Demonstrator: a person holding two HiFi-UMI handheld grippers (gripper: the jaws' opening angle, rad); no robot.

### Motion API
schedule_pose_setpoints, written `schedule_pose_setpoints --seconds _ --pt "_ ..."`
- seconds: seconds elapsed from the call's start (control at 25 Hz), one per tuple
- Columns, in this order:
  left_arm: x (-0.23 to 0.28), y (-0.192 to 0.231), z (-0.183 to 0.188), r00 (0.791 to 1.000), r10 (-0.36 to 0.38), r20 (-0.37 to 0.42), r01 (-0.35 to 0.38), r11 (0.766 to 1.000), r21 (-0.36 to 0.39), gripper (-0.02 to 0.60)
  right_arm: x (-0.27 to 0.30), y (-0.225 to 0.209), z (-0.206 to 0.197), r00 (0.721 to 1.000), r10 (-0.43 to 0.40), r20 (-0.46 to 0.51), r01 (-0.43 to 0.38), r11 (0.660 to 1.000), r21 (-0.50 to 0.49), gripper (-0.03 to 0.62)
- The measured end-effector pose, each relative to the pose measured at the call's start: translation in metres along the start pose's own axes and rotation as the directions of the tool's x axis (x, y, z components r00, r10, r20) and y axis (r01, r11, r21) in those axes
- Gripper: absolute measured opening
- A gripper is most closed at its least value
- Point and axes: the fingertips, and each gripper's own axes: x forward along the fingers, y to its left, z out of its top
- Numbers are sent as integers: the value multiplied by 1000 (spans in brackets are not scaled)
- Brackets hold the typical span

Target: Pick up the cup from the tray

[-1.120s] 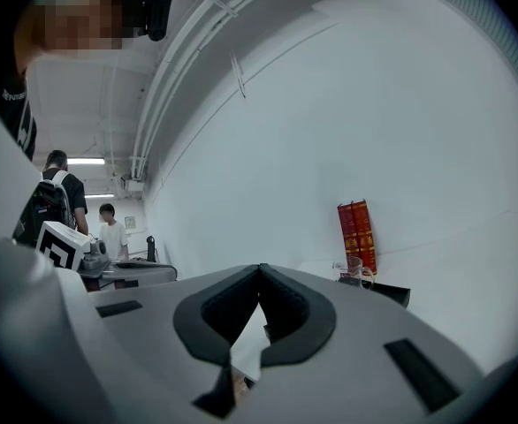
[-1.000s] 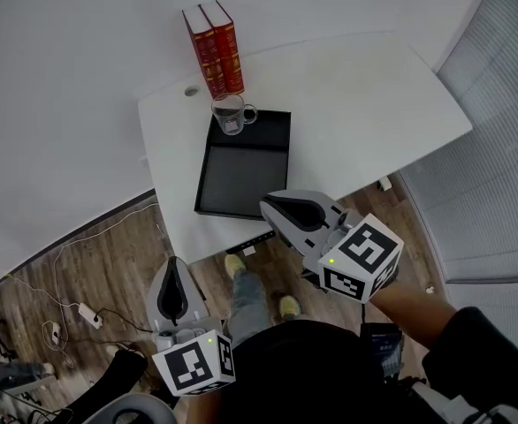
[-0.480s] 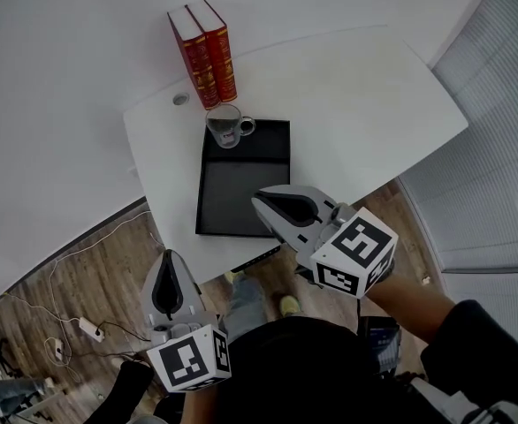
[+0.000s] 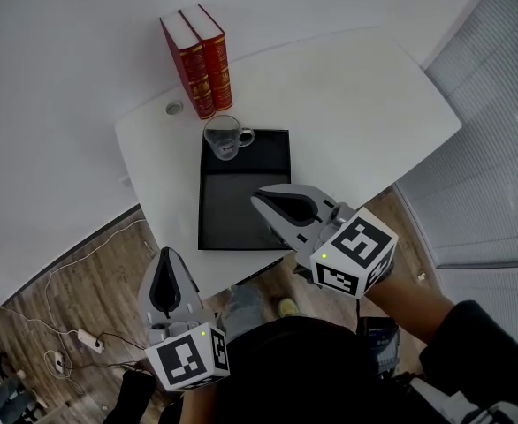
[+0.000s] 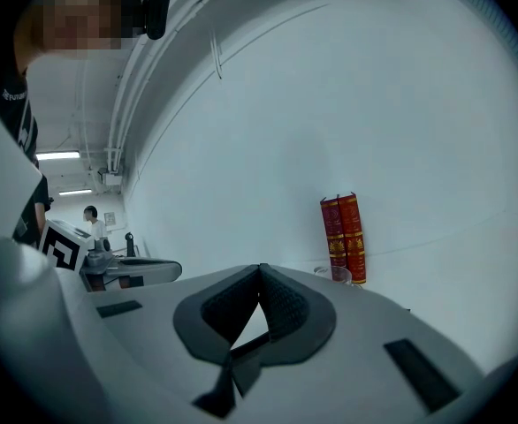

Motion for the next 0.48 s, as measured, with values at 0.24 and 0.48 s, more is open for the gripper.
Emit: schedule_pose_setpoints --seconds 0.24,0.48 --pt "15 8 -2 1000 -21 -16 21 1000 -5 2 13 -6 -1 1000 -21 -14 21 1000 8 14" --pt "30 19 2 999 -53 -15 53 999 -6 2 27 -9 4 999 -48 -23 48 999 6 14"
